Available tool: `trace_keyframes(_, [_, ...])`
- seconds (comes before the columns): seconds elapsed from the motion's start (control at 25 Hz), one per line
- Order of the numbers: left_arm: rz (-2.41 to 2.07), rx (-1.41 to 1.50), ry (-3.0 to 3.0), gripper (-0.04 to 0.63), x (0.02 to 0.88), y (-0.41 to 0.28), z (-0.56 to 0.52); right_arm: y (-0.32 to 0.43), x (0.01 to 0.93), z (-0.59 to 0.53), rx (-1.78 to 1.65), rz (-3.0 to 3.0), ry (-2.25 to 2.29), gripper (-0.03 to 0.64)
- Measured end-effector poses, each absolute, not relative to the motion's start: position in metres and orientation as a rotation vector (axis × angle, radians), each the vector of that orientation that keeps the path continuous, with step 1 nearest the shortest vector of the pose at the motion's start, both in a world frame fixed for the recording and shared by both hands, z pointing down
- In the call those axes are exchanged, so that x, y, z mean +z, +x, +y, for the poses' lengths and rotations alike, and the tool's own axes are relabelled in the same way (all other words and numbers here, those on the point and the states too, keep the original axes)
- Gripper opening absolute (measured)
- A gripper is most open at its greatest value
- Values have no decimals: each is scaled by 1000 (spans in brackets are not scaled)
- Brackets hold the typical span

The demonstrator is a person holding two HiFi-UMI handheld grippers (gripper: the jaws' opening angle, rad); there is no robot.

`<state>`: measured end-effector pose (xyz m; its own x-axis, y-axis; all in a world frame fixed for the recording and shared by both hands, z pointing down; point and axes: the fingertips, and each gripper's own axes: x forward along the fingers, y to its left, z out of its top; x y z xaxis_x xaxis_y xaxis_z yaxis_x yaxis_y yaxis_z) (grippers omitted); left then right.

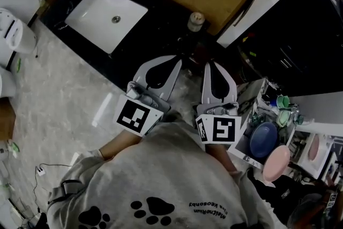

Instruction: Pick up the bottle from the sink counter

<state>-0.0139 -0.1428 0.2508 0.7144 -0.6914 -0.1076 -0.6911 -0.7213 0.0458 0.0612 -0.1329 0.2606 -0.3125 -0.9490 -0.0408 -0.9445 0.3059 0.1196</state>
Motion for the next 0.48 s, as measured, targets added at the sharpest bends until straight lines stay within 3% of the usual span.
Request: trace_keyframes(0.48, [-1061, -169, 2935, 2, 268, -30, -147, 30, 272, -141, -218, -2474, 1793, 0])
